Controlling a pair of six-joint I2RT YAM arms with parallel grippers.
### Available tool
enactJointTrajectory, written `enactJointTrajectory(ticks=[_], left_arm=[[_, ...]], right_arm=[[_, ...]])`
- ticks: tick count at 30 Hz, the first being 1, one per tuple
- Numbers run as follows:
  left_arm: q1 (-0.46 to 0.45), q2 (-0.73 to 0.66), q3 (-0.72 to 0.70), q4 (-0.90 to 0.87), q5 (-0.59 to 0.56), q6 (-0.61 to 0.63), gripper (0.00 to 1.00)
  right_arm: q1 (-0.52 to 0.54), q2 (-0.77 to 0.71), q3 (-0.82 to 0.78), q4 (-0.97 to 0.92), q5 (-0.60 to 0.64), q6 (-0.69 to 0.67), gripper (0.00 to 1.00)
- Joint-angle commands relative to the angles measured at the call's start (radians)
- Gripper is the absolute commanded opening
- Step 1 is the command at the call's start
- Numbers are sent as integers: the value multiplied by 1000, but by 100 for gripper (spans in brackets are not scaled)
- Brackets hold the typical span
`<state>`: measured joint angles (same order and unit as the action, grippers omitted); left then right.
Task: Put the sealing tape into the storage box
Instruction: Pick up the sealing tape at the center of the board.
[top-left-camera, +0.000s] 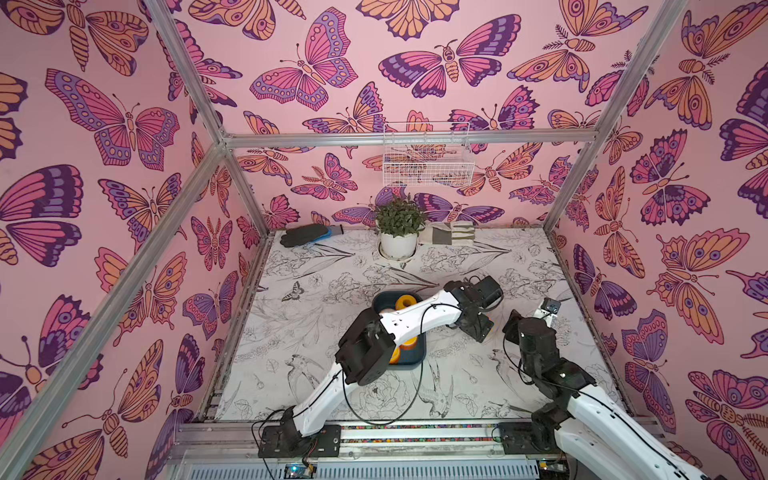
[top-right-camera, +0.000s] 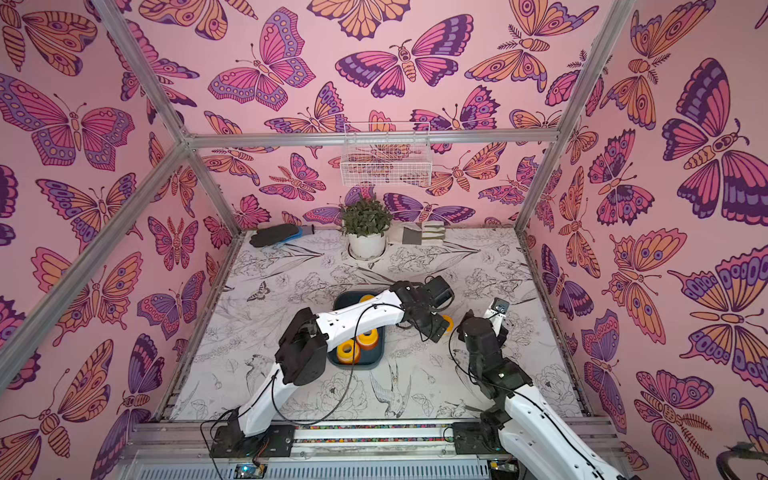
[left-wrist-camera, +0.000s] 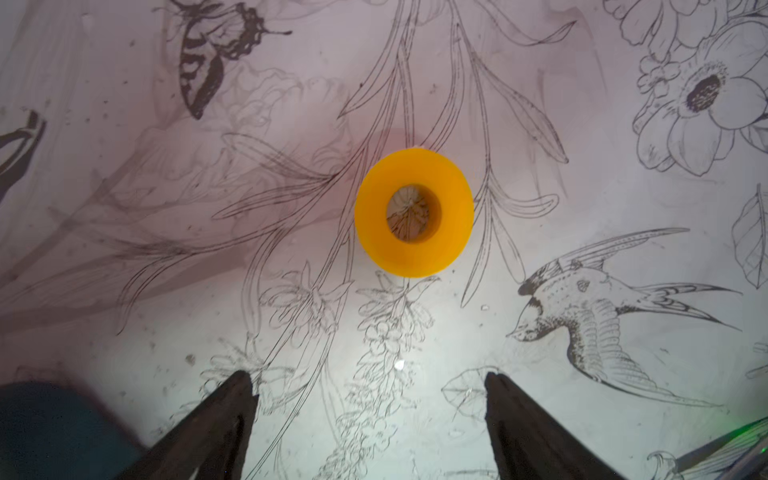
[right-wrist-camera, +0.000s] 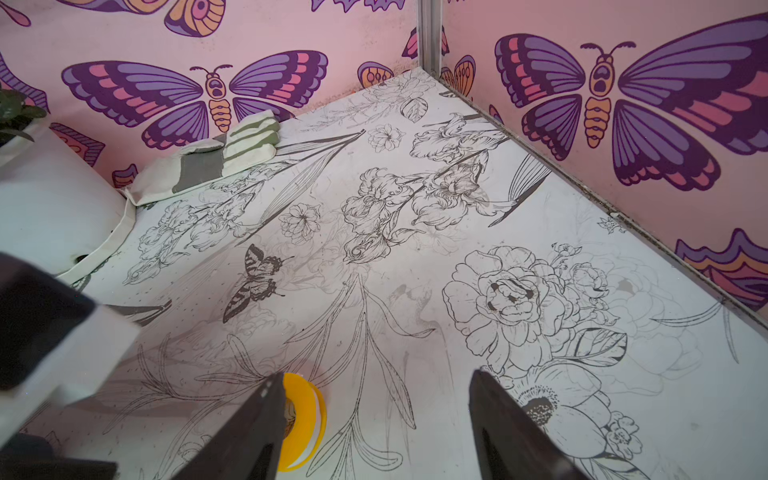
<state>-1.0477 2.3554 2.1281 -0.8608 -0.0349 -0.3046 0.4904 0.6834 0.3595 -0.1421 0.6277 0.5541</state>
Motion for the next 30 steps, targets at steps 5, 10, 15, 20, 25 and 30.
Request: enactJointTrajectory(ticks=[5, 10, 15, 20, 25, 30], left_arm=[[11, 128, 146, -18, 51, 42, 94], [16, 182, 193, -18, 33, 39, 94], [16, 243, 268, -17, 15, 40, 94], [16, 290, 321, -15, 6, 38, 91], [17, 319, 346, -10, -29, 26, 85], [17, 321, 347, -5, -37, 24, 79]], right_arm=[[-7, 5, 6, -5, 17, 15, 74], [-7, 17, 10, 1, 10, 9, 74], [-7, 27, 15, 3, 6, 6, 74], [-7, 29, 14, 4, 4, 4, 75], [-7, 35, 16, 4, 2, 4, 75], [-8, 33, 15, 7, 1, 4, 74]])
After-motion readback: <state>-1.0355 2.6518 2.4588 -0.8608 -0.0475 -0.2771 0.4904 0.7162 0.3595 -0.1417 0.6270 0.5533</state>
